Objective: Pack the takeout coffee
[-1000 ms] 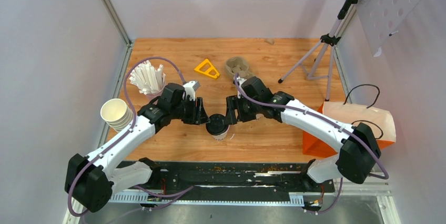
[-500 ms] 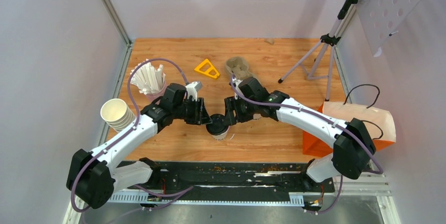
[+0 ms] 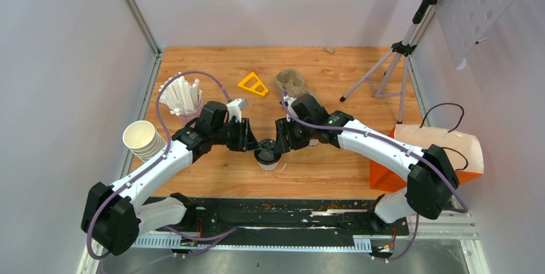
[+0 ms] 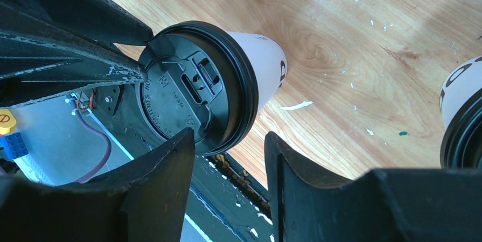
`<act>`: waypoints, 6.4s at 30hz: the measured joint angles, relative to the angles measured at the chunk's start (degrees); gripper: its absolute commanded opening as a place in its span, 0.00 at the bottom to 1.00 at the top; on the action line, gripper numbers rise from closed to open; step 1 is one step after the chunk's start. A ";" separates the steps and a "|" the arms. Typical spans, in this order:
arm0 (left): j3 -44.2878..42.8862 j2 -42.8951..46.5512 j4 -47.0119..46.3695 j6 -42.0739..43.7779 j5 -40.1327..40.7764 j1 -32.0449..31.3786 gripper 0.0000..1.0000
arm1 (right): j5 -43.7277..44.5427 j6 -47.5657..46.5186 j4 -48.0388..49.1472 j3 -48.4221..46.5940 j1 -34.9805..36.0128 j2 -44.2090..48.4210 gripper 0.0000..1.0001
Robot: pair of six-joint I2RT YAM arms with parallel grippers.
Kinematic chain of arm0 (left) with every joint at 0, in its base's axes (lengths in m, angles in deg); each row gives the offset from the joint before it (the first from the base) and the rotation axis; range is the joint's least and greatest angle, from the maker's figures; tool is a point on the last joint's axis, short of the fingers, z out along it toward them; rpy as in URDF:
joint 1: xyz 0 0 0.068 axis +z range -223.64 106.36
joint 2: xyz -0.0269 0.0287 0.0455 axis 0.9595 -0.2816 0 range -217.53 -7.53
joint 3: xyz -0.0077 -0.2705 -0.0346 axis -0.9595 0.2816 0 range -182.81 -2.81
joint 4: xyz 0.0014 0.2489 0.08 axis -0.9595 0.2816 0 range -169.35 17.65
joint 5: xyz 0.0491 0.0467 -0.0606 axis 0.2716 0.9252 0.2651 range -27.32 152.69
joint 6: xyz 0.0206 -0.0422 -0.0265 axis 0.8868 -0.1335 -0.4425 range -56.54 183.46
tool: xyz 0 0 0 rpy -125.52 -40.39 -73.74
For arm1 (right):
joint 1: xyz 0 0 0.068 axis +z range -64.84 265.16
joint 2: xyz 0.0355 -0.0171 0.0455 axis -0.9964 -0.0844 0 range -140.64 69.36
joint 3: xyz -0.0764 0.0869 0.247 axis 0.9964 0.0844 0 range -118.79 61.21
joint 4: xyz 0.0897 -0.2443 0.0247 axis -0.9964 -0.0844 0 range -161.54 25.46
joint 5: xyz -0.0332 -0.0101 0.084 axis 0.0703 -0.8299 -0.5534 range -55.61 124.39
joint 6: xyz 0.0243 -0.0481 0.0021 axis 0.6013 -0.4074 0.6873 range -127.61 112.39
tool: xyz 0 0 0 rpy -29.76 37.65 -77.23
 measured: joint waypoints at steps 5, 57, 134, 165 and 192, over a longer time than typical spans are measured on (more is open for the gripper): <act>0.00 0.00 0.04 0.04 0.04 0.00 0.48 | -0.02 -0.04 0.00 0.00 0.00 0.00 0.47; 1.20 -1.29 1.55 -1.79 0.85 0.00 0.47 | -8.59 2.56 6.67 -0.31 0.31 -3.80 0.15; 0.24 -4.90 0.68 0.74 -2.08 -0.02 0.44 | -13.68 -6.03 10.73 0.90 -7.34 -5.81 0.17; 5.27 2.86 -2.69 -8.66 -0.50 0.02 0.69 | -12.37 -9.77 0.52 -5.62 -8.00 -7.63 0.37; -6.05 -9.18 1.25 6.32 -0.50 1.16 0.53 | -14.86 0.02 8.11 1.75 -1.84 -3.17 0.15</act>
